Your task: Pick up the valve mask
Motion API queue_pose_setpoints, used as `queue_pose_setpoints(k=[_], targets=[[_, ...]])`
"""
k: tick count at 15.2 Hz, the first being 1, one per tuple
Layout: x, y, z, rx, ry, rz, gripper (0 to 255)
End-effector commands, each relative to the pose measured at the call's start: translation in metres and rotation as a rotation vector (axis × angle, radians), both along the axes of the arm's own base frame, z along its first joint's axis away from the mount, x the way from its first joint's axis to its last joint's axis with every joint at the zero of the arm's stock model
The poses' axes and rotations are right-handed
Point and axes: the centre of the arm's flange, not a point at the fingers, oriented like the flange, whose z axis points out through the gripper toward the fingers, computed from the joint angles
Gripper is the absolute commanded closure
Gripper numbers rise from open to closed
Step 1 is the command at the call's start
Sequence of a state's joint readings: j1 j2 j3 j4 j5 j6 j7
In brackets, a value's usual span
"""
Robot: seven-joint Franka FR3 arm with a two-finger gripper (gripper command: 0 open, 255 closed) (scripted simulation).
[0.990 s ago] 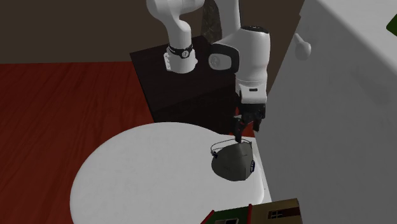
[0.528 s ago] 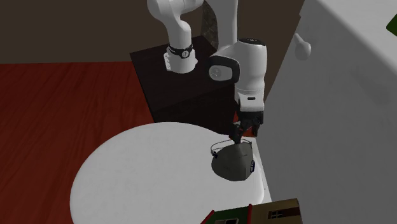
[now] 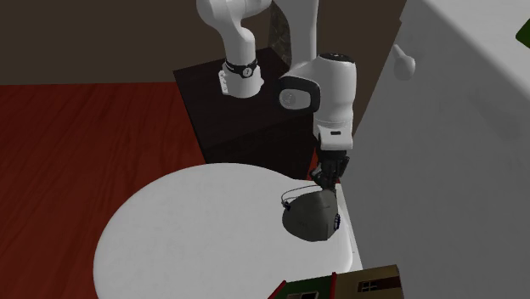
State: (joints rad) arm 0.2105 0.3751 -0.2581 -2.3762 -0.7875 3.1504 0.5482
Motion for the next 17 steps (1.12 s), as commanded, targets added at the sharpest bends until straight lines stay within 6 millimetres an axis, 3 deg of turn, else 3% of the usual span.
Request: queue_pose_setpoints(k=[1, 3, 17], targets=[[0.0, 0.0, 0.0, 0.0, 0.0, 0.0, 255], [-0.001, -0.001, 0.0, 0.0, 0.0, 0.0, 255], [-0.001, -0.001, 0.074, 0.0, 0.0, 0.0, 255]])
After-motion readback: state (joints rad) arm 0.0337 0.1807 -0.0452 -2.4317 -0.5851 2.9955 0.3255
